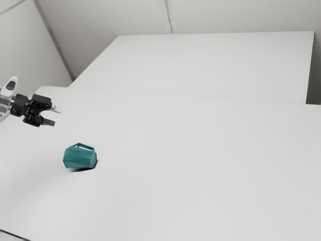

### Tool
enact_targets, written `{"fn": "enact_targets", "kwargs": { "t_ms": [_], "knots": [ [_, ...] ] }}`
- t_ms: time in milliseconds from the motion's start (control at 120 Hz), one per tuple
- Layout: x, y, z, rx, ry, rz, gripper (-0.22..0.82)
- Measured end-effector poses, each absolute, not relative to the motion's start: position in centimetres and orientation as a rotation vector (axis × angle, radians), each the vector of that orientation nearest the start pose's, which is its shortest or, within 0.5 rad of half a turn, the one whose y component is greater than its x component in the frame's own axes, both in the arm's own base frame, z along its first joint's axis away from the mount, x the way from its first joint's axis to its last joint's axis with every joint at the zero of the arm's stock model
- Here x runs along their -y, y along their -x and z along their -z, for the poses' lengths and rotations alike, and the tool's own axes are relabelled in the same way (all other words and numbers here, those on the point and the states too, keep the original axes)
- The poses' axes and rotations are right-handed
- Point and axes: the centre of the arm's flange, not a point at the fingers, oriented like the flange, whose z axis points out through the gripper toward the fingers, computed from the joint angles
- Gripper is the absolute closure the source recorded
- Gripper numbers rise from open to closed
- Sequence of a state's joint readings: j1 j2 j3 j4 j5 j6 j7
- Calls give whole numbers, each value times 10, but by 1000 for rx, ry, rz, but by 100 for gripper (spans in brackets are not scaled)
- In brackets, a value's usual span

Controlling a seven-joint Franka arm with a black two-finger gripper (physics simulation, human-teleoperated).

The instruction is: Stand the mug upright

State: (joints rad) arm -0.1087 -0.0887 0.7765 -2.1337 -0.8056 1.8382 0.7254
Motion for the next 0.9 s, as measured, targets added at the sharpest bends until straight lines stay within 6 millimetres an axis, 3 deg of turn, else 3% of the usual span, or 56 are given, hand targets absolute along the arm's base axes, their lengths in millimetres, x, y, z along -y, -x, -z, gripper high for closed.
{"fn": "enact_targets", "kwargs": {
  "t_ms": [350,650,900],
  "knots": [
    [-286,-419,-370,-146,-2263,-389,2],
    [-301,-409,-332,-71,-2179,-450,2],
    [-310,-404,-316,-16,-2127,-527,2]
  ]
}}
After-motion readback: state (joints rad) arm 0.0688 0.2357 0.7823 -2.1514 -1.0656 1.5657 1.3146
